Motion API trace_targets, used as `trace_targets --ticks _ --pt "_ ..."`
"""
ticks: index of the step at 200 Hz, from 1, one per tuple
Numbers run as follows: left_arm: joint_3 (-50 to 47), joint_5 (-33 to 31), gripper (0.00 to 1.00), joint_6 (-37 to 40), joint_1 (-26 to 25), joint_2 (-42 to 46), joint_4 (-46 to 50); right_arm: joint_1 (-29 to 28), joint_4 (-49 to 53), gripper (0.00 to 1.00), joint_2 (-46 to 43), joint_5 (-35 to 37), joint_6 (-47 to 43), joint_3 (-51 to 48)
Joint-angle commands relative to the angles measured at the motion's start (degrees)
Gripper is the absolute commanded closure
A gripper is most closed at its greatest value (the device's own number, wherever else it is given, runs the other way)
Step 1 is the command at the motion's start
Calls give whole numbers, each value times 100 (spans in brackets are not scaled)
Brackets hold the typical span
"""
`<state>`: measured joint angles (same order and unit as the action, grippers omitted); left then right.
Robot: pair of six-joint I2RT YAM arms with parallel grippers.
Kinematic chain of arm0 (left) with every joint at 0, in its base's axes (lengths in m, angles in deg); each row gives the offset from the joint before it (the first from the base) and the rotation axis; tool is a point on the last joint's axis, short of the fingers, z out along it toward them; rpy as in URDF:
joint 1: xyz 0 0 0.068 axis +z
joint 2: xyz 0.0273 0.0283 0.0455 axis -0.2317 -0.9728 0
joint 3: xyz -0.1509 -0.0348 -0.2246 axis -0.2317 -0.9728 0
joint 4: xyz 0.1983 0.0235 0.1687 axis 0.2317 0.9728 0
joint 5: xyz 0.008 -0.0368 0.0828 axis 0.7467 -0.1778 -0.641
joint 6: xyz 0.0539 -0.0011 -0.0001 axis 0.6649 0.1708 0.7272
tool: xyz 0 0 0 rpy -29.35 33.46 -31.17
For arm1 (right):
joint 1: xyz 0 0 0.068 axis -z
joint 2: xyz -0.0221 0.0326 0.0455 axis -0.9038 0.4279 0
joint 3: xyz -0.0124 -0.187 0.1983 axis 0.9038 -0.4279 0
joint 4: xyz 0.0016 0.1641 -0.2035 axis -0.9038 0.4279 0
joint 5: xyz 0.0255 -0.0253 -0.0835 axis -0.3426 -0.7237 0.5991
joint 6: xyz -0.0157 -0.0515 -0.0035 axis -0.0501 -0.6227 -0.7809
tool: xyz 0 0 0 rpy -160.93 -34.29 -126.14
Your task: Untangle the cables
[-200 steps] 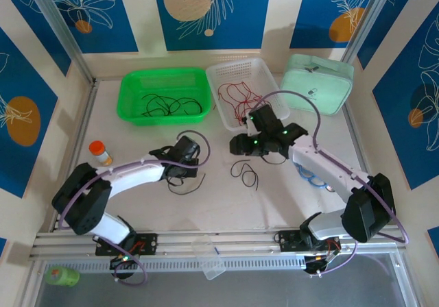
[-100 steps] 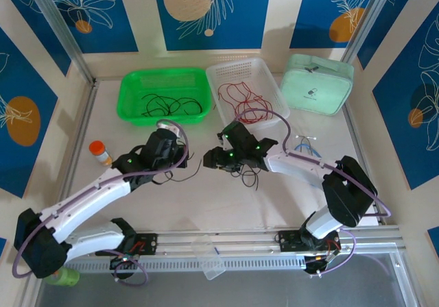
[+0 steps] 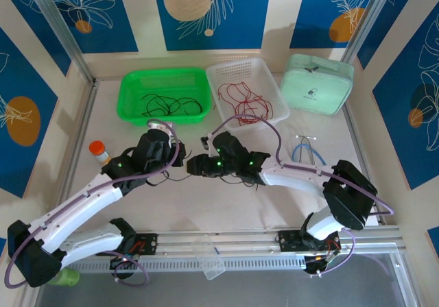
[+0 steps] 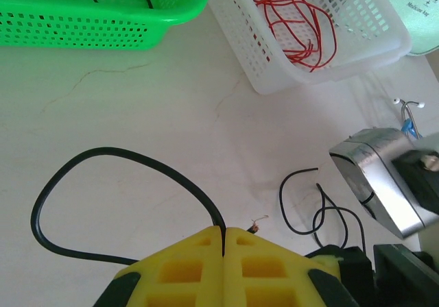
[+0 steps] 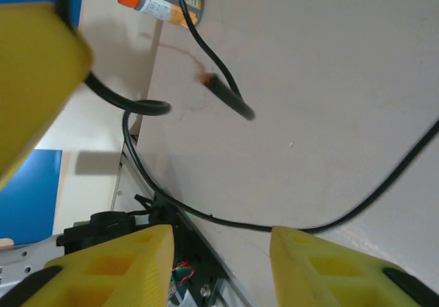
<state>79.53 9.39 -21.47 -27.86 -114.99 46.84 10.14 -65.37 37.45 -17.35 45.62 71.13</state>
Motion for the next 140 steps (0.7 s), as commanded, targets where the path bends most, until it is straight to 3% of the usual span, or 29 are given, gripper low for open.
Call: trace_targets --ticks 1,60,140 --pt "195 4 100 -172 65 133 3 -15 -254 63 -107 612 -291 -56" --pt "246 196 100 -385 65 302 -14 -89 -867 64 93 1093 -1117 62" --pt "337 332 100 -504 65 466 -23 -97 -1099 67 319 1274 -1266 196"
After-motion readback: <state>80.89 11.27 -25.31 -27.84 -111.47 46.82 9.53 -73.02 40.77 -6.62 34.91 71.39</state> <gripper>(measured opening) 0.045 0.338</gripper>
